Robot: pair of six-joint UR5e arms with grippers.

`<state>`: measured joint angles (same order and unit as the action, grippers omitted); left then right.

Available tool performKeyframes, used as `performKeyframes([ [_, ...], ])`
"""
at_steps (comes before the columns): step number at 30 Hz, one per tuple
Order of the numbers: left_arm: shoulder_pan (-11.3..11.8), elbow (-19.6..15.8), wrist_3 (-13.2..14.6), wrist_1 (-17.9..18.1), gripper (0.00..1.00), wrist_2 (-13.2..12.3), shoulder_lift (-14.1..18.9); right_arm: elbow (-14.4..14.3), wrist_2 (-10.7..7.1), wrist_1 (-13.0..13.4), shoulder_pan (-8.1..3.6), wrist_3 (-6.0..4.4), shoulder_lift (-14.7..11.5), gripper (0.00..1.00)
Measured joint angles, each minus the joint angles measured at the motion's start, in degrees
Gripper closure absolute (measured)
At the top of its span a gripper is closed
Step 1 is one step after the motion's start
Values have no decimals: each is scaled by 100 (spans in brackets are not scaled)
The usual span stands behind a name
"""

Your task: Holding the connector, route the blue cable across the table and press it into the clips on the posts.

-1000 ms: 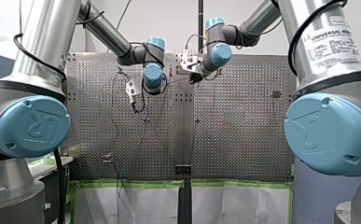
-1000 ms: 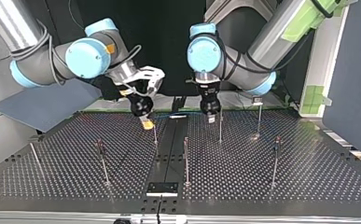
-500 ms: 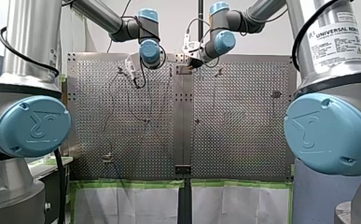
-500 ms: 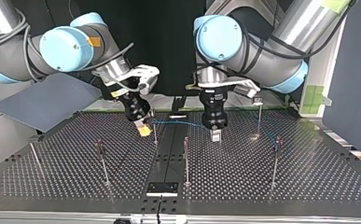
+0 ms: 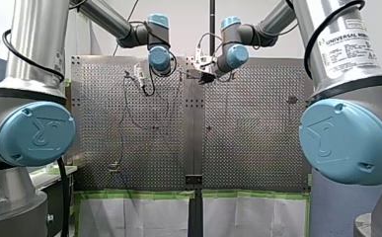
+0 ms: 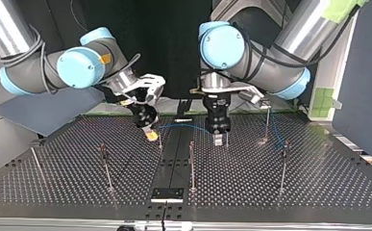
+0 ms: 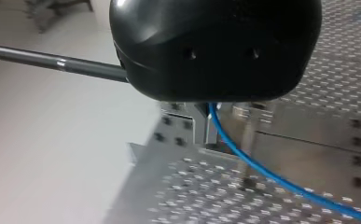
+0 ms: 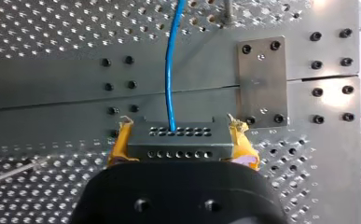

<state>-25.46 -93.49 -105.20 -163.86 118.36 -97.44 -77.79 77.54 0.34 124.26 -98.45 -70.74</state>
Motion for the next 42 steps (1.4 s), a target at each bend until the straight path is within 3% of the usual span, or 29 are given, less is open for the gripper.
performKeyframes([
  [11, 35, 21, 10, 141, 100, -79, -527, 196, -118, 6, -161, -8, -2, 100],
  [20, 72, 283, 24, 180, 100, -107, -873, 264, -279, 23, -250, -22, 7, 100],
  [29, 241, 221, -80, 378, 100, -77, -498, 269, -367, 36, -280, -2, 17, 100],
  [42, 440, -95, 69, 265, 100, -435, 91, 276, -393, 49, -326, -25, 25, 100],
])
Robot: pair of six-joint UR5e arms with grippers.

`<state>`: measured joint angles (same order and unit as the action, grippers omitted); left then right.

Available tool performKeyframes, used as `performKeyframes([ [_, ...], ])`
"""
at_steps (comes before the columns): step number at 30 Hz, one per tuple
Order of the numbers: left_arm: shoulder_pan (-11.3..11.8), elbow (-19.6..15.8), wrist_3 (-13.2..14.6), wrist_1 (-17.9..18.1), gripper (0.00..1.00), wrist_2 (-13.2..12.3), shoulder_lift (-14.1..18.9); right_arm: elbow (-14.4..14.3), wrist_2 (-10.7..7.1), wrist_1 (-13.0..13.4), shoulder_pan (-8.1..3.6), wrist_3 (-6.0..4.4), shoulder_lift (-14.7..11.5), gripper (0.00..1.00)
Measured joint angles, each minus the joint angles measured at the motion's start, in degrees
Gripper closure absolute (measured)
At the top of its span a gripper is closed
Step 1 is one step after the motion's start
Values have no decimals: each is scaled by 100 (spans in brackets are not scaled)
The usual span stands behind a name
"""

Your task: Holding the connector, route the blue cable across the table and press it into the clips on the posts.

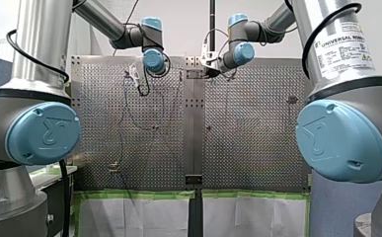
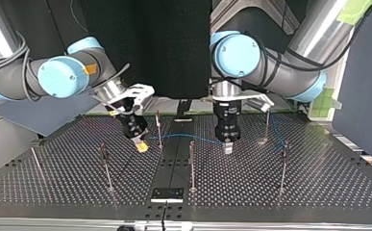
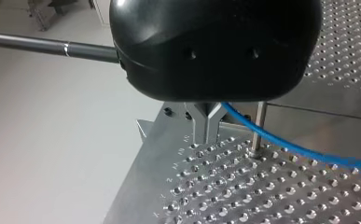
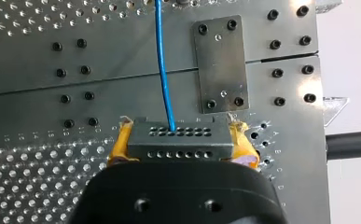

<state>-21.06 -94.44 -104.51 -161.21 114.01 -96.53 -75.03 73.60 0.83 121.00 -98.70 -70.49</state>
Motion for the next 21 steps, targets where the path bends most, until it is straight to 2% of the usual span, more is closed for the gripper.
performKeyframes([
  [9, 137, 4, 54, 233, 100, -422, -330, 6, -23, 13, -86, -16, 10, 100],
  [15, 273, 97, 48, 347, 100, -731, -421, 16, -52, 26, -136, -27, 22, 100],
  [21, 382, 202, 48, 361, 100, -871, -574, 24, -95, 31, -190, -28, 64, 100],
])
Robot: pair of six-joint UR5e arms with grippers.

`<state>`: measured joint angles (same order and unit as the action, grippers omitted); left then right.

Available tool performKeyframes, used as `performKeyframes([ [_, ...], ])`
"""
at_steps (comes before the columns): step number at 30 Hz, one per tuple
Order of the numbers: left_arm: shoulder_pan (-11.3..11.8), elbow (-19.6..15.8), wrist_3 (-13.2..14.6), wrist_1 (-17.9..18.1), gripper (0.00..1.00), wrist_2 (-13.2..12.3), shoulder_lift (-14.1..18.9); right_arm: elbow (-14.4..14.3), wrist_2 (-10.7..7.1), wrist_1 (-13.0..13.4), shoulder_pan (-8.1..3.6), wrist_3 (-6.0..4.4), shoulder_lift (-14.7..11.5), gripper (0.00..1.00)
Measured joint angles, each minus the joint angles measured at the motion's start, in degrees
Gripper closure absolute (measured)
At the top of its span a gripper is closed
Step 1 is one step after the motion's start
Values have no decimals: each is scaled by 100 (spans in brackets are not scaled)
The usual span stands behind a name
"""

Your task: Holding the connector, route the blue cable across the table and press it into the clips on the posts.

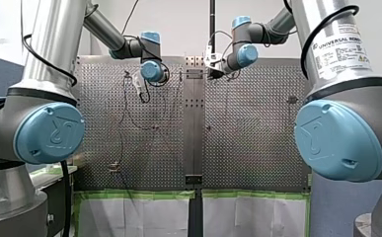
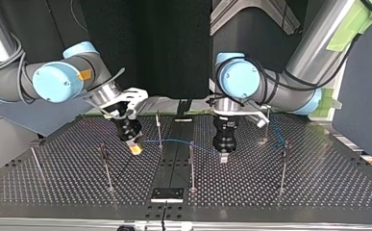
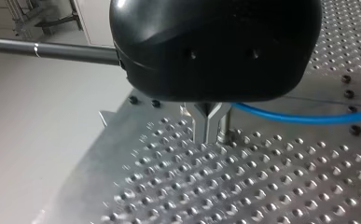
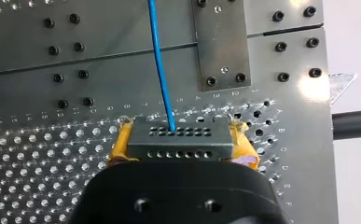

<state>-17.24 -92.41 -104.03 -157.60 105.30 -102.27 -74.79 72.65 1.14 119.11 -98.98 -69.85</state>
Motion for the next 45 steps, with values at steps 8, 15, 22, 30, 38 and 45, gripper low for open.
performKeyframes([
  [8, 131, 160, -9, 54, 100, -146, -128, 40, -54, 10, -58, 0, 59, 100],
  [15, 192, 453, 9, 32, 100, -299, -394, 107, -62, 40, -116, -27, 100, 100],
  [22, 225, 676, 8, 18, 100, -382, -661, 213, -73, 48, -185, -35, 169, 100],
  [30, 324, 953, -11, -4, 100, -521, -848, 302, -82, 71, -271, -43, 256, 100],
  [38, 379, 1060, -9, -105, 100, -485, -949, 370, -107, 97, -334, -52, 281, 100],
  [45, 338, 1064, 59, -240, 75, -178, -954, 379, -118, 97, -339, -51, 283, 100],
])
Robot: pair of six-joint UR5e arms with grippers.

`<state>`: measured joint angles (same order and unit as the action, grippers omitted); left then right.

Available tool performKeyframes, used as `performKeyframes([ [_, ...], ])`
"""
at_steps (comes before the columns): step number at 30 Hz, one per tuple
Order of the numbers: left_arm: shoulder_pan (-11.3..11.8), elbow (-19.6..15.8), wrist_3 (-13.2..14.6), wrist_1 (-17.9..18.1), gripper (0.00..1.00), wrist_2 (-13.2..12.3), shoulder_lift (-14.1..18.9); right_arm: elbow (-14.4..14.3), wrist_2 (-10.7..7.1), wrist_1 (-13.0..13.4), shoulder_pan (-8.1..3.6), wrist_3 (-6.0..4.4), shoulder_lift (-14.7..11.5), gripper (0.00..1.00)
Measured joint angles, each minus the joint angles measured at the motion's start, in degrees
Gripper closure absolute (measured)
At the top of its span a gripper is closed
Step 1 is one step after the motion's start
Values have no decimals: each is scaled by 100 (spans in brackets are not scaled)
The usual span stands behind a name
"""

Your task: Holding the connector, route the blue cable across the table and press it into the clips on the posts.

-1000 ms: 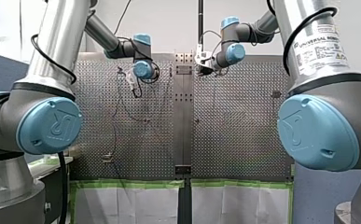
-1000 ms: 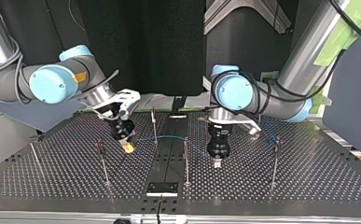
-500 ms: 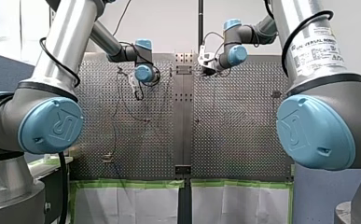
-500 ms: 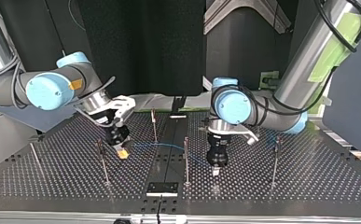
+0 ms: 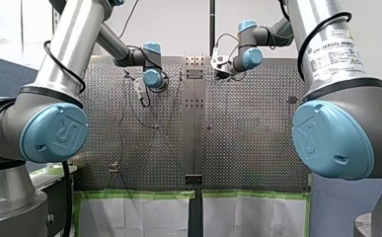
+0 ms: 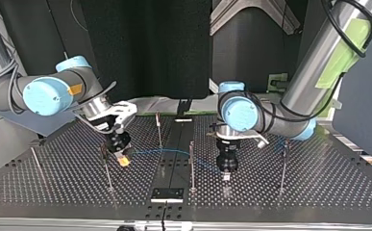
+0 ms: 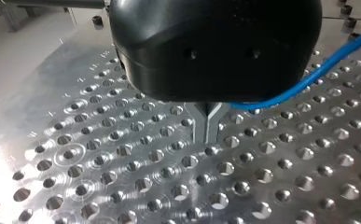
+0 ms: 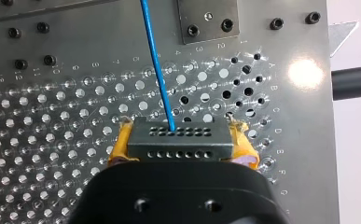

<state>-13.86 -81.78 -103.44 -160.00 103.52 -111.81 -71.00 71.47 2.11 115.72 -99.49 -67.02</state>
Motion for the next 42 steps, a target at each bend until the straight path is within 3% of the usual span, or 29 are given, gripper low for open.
performKeyframes([
  [2, -16, 0, 9, -56, 35, 83, 4, 1, 0, 0, -1, 3, 2, 100],
  [3, -26, 0, 12, -98, 35, 140, 5, 1, 0, 0, -1, 4, 3, 100],
  [5, -37, 0, 17, -171, 6, 220, 11, 1, -1, 0, -1, 5, 2, 100],
  [6, -44, -1, 24, -224, 6, 262, 16, 2, -3, 0, -1, 6, 2, 100],
  [7, -48, -1, 34, -263, 0, 289, 22, 4, -4, 0, -1, 6, 2, 100],
  [16, -109, -13, 170, -705, 0, 604, 182, 7, -10, 0, -1, 7, 1, 100],
  [22, -161, -181, 171, -952, 0, 412, 414, 7, -9, -4, -1, 6, -1, 100],
  [30, -274, -573, 207, -869, 0, 47, 814, 10, -9, -2, -1, 10, 1, 100],
  [42, -529, -1131, 188, -1055, 0, 45, 1417, 8, -9, -7, -1, 7, 1, 100],
])
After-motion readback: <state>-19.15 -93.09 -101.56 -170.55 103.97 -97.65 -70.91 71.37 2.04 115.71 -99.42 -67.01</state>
